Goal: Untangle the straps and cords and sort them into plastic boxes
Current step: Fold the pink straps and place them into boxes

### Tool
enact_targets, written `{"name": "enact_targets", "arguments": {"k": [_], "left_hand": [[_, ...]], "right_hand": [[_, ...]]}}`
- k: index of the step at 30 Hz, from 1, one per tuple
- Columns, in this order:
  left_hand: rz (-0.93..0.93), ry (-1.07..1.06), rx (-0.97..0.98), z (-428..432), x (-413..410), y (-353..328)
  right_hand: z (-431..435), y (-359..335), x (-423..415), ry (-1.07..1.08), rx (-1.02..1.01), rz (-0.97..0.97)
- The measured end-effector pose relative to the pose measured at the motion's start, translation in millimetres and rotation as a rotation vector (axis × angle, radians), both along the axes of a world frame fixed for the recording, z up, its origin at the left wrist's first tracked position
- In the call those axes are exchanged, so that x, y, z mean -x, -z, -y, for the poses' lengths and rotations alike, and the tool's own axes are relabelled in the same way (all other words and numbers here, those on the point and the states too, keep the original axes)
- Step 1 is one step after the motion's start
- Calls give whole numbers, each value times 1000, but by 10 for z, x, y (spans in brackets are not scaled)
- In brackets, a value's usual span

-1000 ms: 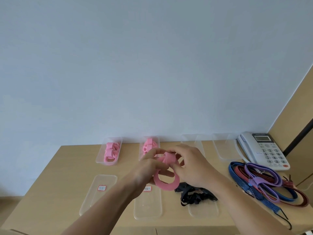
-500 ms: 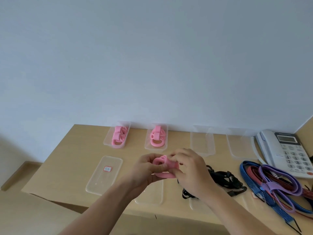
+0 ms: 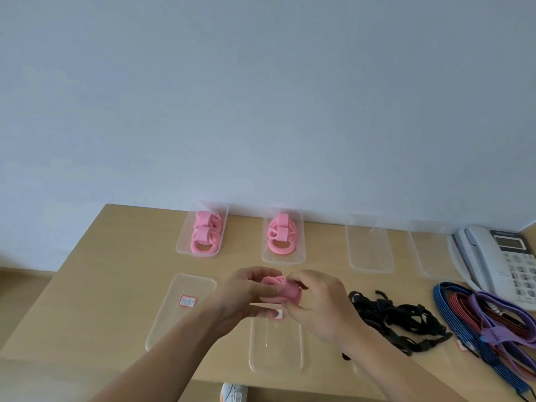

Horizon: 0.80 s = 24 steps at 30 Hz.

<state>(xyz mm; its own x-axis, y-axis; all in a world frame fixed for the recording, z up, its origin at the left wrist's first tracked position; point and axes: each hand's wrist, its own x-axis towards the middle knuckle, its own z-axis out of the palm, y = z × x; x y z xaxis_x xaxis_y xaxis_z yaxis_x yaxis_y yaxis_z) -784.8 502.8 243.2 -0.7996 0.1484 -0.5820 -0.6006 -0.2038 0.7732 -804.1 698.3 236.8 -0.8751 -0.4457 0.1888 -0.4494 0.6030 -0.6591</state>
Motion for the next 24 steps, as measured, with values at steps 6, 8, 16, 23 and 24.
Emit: {"name": "enact_targets", "arguments": {"k": [6,8,16,23,24], "left_hand": [[-60,-12,342,389,551,342],[-68,-2,413,379,737,481],[-20,30,482,339,1101,855],[-57,-9,528,353,1188,885],[-77,-9,557,339,1167,876]], "right_hand": [[331,172,694,146,-181,-22],[410,280,920,128,-262,16],[524,729,1186,216,-352,209],[556,868,1301,297,-519,181],[561,885,1312,279,-499,207]]}}
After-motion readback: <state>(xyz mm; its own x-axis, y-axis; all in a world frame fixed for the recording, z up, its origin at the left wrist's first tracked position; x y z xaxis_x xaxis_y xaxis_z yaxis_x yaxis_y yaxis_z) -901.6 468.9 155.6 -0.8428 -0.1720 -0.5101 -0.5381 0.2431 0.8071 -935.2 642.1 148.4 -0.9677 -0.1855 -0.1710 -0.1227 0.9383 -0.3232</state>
